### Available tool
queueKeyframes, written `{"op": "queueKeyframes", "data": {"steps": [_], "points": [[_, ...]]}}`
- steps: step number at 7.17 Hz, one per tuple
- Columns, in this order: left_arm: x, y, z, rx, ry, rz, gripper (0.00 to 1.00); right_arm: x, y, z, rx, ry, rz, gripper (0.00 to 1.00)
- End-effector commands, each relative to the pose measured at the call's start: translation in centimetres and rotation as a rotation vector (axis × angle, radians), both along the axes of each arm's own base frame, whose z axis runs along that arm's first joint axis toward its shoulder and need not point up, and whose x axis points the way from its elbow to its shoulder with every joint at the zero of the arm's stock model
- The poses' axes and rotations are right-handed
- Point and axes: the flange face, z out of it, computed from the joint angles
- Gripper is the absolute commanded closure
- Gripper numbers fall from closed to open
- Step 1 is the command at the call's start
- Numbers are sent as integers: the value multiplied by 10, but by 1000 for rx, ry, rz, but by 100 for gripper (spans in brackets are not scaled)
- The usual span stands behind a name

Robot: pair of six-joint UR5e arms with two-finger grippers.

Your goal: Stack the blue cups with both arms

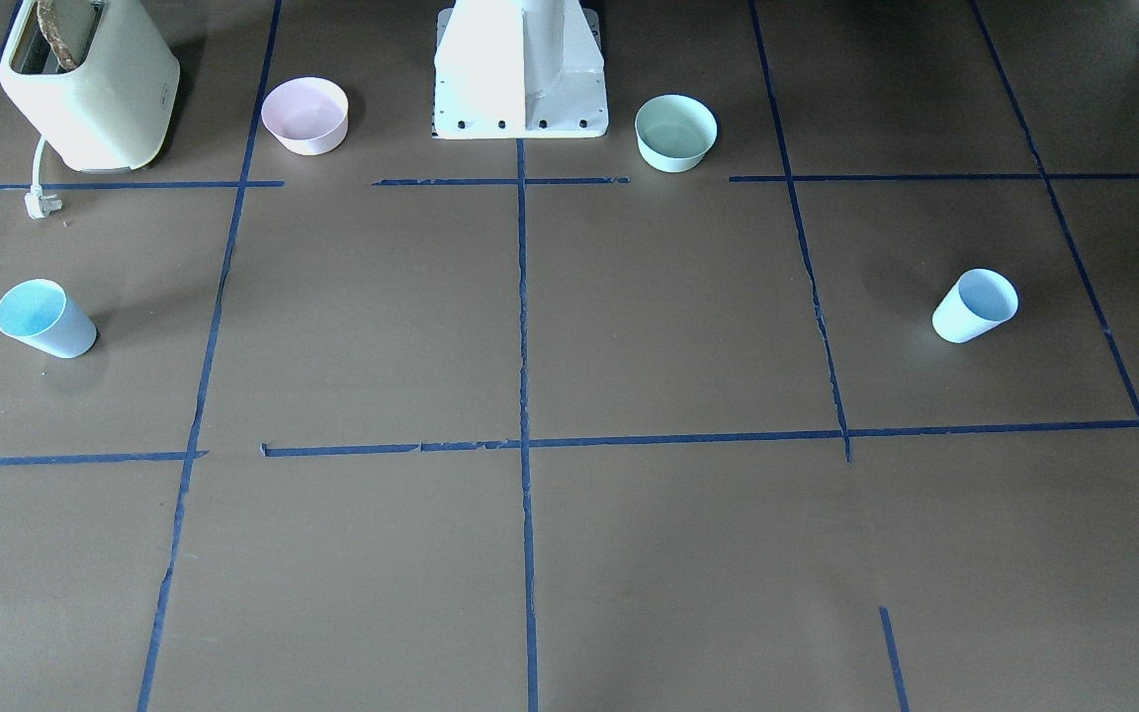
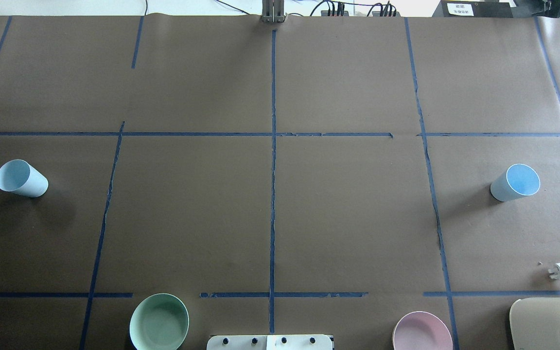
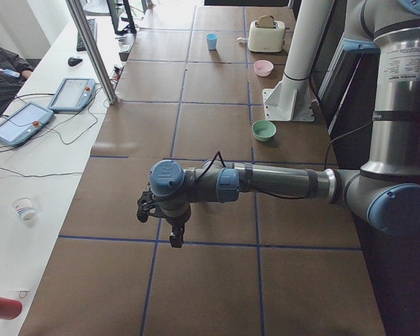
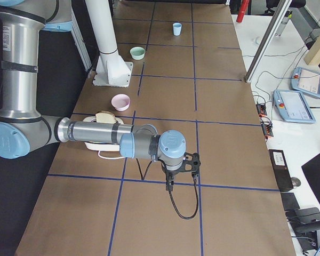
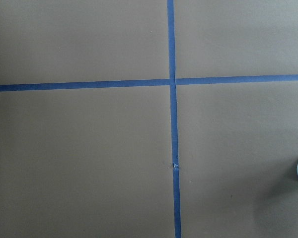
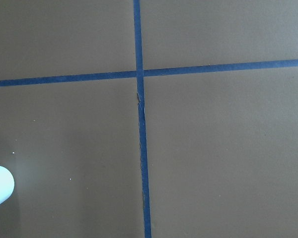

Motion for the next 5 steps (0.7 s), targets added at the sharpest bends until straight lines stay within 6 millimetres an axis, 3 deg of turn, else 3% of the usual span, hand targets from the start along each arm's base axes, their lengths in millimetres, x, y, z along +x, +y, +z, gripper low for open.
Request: {"op": "queueKeyframes", "data": {"steps": [1, 3, 4, 5], "points": [[18, 0, -45, 42, 43, -7, 0, 0, -1, -2, 3, 0, 0, 1], [83, 4, -99, -55, 113, -41, 0, 0, -3, -12, 24, 1, 0, 1], [116, 10, -104, -83, 118, -45, 0, 0, -4, -14, 26, 1, 1, 1], [136, 30, -82, -37, 109, -56, 0, 0, -3, -15, 29, 1, 1, 1]]}}
